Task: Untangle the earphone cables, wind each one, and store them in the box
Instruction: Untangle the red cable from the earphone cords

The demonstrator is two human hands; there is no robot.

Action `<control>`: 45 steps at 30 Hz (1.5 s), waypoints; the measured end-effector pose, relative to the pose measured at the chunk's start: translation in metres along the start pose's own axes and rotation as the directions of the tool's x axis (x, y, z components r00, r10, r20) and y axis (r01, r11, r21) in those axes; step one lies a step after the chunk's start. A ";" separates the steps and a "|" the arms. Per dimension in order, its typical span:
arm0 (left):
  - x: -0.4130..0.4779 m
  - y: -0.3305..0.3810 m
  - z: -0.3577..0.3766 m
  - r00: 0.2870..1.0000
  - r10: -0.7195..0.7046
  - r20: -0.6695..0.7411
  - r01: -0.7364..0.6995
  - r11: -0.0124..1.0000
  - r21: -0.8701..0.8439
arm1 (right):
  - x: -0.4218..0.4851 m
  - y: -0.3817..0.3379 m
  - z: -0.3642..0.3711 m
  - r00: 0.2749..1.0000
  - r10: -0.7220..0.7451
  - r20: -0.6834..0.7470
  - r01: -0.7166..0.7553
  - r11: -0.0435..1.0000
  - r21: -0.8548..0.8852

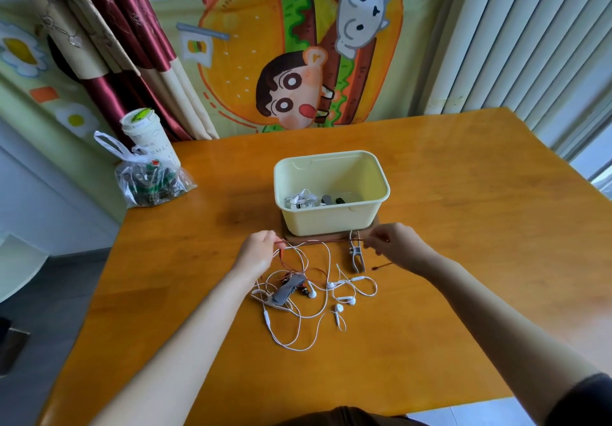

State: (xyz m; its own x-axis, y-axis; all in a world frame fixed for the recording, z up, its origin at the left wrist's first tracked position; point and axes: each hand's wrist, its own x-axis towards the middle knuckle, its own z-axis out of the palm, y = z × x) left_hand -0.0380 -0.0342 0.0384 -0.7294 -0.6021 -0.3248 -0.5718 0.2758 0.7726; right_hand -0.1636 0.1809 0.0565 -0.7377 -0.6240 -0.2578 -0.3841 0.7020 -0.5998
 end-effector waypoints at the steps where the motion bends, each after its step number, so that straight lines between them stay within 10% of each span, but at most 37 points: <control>1: 0.003 -0.006 -0.002 1.000 -0.020 -0.014 0.020 1.000 0.011 | 0.001 0.005 -0.004 0.999 0.030 -0.045 -0.031 0.999 -0.014; 9: -0.004 -0.008 0.010 0.995 -0.030 0.098 0.023 0.998 0.065 | -0.001 -0.037 -0.024 0.814 -0.130 -0.566 0.173 0.985 0.023; 15: -0.011 0.010 0.014 0.980 0.170 0.101 -0.192 0.942 0.276 | -0.002 -0.019 0.005 0.987 0.037 -0.159 -0.065 0.982 -0.175; 23: -0.026 0.039 0.018 0.905 0.295 0.305 -0.371 0.900 0.228 | -0.013 -0.053 0.033 0.943 -0.332 -0.017 0.332 0.936 0.115; 39: -0.010 -0.036 0.004 0.930 0.060 0.363 -0.173 0.941 0.290 | -0.001 0.050 0.010 0.894 0.372 -0.248 -0.342 0.926 0.157; 45: -0.020 -0.014 0.025 0.893 0.165 0.418 -0.287 0.925 0.249 | -0.014 0.002 0.038 0.999 -0.006 -0.032 0.002 0.994 -0.105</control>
State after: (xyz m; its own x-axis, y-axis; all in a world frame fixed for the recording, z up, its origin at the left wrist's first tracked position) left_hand -0.0247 -0.0077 0.0203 -0.9027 -0.1790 -0.3912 -0.4131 0.6148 0.6719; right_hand -0.1332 0.1776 0.0304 -0.7527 -0.6168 -0.2302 -0.4422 0.7327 -0.5173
